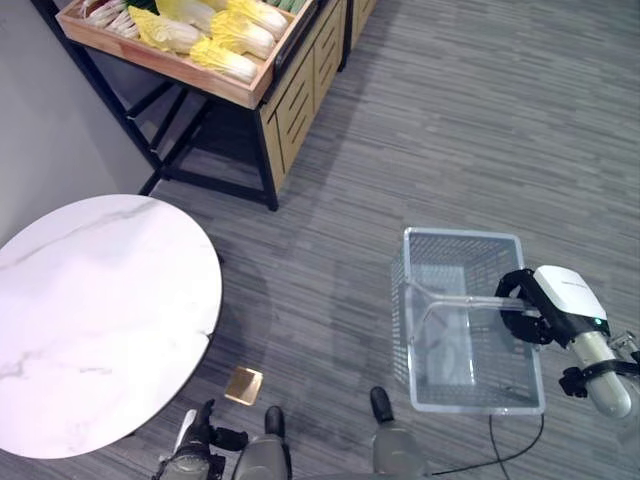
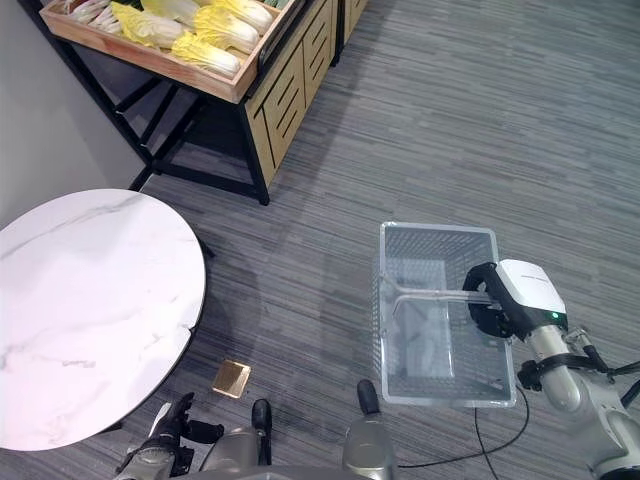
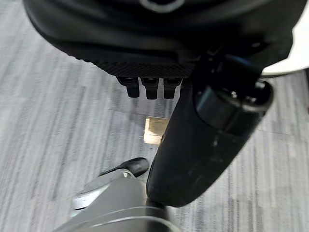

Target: Get the vegetables into the basket

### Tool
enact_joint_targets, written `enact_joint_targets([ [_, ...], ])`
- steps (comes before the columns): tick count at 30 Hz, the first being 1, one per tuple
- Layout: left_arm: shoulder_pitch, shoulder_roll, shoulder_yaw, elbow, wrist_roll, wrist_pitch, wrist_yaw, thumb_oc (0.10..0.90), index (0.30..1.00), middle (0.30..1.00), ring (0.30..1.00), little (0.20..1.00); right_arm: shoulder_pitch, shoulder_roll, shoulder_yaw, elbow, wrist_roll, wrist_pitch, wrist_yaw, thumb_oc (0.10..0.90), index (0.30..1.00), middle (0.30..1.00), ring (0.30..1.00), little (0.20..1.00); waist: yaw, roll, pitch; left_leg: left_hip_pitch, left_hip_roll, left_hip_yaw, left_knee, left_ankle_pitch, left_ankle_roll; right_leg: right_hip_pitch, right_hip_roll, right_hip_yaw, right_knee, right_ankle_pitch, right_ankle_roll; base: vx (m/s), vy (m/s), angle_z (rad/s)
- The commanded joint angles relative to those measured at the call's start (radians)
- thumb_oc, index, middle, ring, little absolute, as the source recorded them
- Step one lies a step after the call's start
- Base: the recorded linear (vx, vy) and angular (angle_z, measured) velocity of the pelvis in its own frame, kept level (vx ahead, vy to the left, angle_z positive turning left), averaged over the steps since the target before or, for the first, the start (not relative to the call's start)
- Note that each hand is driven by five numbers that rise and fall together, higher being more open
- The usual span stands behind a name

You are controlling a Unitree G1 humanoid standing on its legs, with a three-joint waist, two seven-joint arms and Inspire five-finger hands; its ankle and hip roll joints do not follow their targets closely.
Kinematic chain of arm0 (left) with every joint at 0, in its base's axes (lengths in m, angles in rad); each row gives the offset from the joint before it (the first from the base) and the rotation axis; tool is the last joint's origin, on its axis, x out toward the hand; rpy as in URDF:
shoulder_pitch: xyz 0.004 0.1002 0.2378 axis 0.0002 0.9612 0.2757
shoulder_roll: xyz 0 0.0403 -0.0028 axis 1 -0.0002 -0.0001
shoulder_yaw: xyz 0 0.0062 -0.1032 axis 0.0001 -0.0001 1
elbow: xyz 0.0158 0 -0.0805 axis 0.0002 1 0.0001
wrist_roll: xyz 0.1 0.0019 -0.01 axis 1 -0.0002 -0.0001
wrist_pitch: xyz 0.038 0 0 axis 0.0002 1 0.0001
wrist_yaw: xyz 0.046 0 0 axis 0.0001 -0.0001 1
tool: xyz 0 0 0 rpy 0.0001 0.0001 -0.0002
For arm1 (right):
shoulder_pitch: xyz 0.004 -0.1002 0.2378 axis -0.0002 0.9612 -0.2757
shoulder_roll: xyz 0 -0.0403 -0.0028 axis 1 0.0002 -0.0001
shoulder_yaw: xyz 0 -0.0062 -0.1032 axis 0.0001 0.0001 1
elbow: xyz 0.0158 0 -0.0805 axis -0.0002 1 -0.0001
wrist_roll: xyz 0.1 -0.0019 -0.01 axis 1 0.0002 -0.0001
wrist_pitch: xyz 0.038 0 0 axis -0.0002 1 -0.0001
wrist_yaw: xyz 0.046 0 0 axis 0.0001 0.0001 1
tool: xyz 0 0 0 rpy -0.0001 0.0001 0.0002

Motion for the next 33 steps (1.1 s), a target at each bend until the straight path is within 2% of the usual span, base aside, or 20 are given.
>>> enact_joint_targets([
  [1,0.033,0.01,0.024,-0.001,0.014,-0.024,0.0,0.9,1.0,1.0,1.0,1.0,-0.163,-0.071,-0.066,0.002,0.037,-0.014,-0.128,0.4,0.3,0.3,0.3,0.3,0.013,0.022,-0.029,-0.005,0.001,-0.013,-0.153,0.113,0.024,0.051,0.046,-0.053,0.006,-0.014,0.057,-0.06,0.194,-0.42],
  [3,0.032,0.022,0.027,-0.007,0.015,-0.026,0.004,0.9,1.0,1.0,1.0,1.0,-0.184,-0.061,-0.049,0.016,0.029,-0.01,-0.136,0.4,0.3,0.3,0.3,0.3,0.024,0.021,-0.02,-0.002,0.006,0.011,-0.152,0.108,0.032,0.029,0.043,-0.095,0.045,-0.014,0.059,-0.07,0.135,-0.48],
  [4,0.03,0.027,0.027,-0.012,0.017,-0.025,0.004,0.9,1.0,1.0,1.0,1.0,-0.197,-0.055,-0.039,0.015,0.026,-0.01,-0.137,0.4,0.3,0.3,0.3,0.3,0.032,0.02,-0.014,0.002,0.011,0.026,-0.151,0.105,0.032,0.023,0.043,-0.137,0.068,-0.015,0.055,-0.06,0.069,-0.61],
  [5,0.03,0.03,0.029,-0.013,0.017,-0.025,0.005,0.9,1.0,1.0,1.0,1.0,-0.211,-0.051,-0.027,0.021,0.024,-0.009,-0.138,0.4,0.3,0.3,0.3,0.3,0.042,0.019,-0.007,0.009,0.018,0.042,-0.148,0.1,0.03,0.023,0.032,-0.207,0.081,-0.019,0.05,-0.05,0.046,-0.83],
  [6,0.034,0.033,0.034,-0.015,0.019,-0.024,0.004,0.9,1.0,1.0,1.0,1.0,-0.213,-0.046,-0.023,0.022,0.02,-0.009,-0.139,0.4,0.3,0.3,0.3,0.3,0.049,0.02,-0.009,0.014,0.023,0.055,-0.148,0.098,0.029,0.028,0.022,-0.267,0.084,-0.02,0.045,-0.03,0.051,-0.98],
  [9,0.047,0.033,0.049,-0.011,0.018,-0.024,-0.002,0.9,1.0,1.0,1.0,1.0,-0.217,-0.035,-0.009,0.051,0.013,-0.006,-0.141,0.4,0.3,0.3,0.3,0.3,0.061,0.01,-0.017,0.04,0.024,0.096,-0.151,0.09,0.023,0.038,0.011,-0.353,0.035,0.005,0.038,0.02,0.012,-0.91],
  [12,0.05,0.016,0.05,-0.012,0.02,-0.017,-0.009,0.9,1.0,1.0,1.0,1.0,-0.162,-0.025,-0.038,0.057,0.014,0.003,-0.138,0.4,0.3,0.3,0.3,0.3,0.055,0.01,-0.03,0.057,0.031,0.09,-0.158,0.096,0.002,0.067,0.029,-0.347,-0.039,0.016,0.022,0.08,-0.124,-0.45],
  [19,0.048,-0.002,0.036,-0.006,0.031,-0.006,-0.015,0.9,1.0,1.0,1.0,1.0,-0.103,-0.02,-0.08,0.048,0.026,0.007,-0.131,0.4,0.3,0.3,0.3,0.3,0.04,0.032,-0.037,0.083,0.066,0.072,-0.182,0.123,-0.029,0.097,0.063,-0.354,-0.042,-0.018,-0.004,0.07,-0.167,0.17],
  [21,0.047,-0.004,0.033,-0.008,0.036,-0.005,-0.015,0.9,1.0,1.0,1.0,1.0,-0.084,-0.018,-0.088,0.037,0.027,0.004,-0.129,0.4,0.3,0.3,0.3,0.3,0.038,0.039,-0.035,0.086,0.081,0.067,-0.175,0.126,-0.042,0.102,0.079,-0.349,-0.039,-0.031,-0.017,0.05,-0.202,-0.01],
  [22,0.047,-0.004,0.035,-0.011,0.039,-0.002,-0.015,0.9,1.0,1.0,1.0,1.0,-0.072,-0.019,-0.096,0.033,0.03,-0.001,-0.128,0.4,0.3,0.3,0.3,0.3,0.038,0.039,-0.03,0.077,0.093,0.061,-0.132,0.122,-0.053,0.111,0.089,-0.349,-0.043,-0.036,-0.028,0.05,-0.251,0.06],
  [24,0.049,-0.004,0.044,-0.02,0.025,-0.004,-0.01,0.9,1.0,1.0,1.0,1.0,-0.077,-0.03,-0.081,0.04,0.041,-0.01,-0.12,0.4,0.3,0.3,0.3,0.3,0.051,0.035,-0.016,0.042,0.084,0.006,-0.015,0.13,-0.069,0.131,0.101,-0.341,-0.05,-0.038,-0.046,0.05,-0.25,0.04],
  [26,0.049,-0.008,0.041,-0.019,0.015,-0.007,-0.01,0.9,1.0,1.0,1.0,1.0,-0.093,-0.039,-0.063,0.058,0.048,-0.01,-0.114,0.4,0.3,0.3,0.3,0.3,0.059,0.034,-0.009,0.016,0.052,-0.072,0.006,0.139,-0.074,0.136,0.103,-0.331,-0.052,-0.04,-0.05,0.04,-0.064,-0.2],
  [27,0.049,-0.012,0.038,-0.015,0.007,-0.007,-0.008,0.9,1.0,1.0,1.0,1.0,-0.105,-0.047,-0.045,0.096,0.056,-0.01,-0.114,0.4,0.3,0.3,0.3,0.3,0.067,0.031,-0.013,0.005,0.027,-0.141,-0.072,0.123,-0.063,0.134,0.103,-0.316,-0.054,-0.041,-0.045,0.08,0.004,-0.19],
  [28,0.052,-0.013,0.035,-0.01,0.008,-0.009,-0.006,0.9,1.0,1.0,1.0,1.0,-0.108,-0.048,-0.04,0.107,0.057,-0.007,-0.113,0.4,0.3,0.3,0.3,0.3,0.069,0.035,-0.019,-0.004,0.037,-0.155,-0.124,0.146,-0.062,0.134,0.107,-0.309,-0.059,-0.041,-0.042,0.11,0.036,-0.09],
  [29,0.051,-0.016,0.028,-0.007,0.008,-0.01,-0.004,0.9,1.0,1.0,1.0,1.0,-0.108,-0.05,-0.039,0.111,0.055,-0.006,-0.115,0.4,0.3,0.3,0.3,0.3,0.07,0.037,-0.023,-0.021,0.046,-0.157,-0.155,0.174,-0.064,0.135,0.107,-0.306,-0.061,-0.037,-0.038,0.11,0.086,-0.01],
  [33,0.056,-0.023,0.023,0.003,0.012,-0.007,-0.004,0.9,1.0,1.0,1.0,1.0,-0.11,-0.032,-0.019,0.147,0.048,0.008,-0.105,0.4,0.3,0.3,0.3,0.3,0.064,0.047,-0.043,0.013,0.047,-0.126,-0.213,0.181,-0.05,0.134,0.101,-0.289,-0.055,-0.049,-0.024,0.09,0.13,-0.34],
])
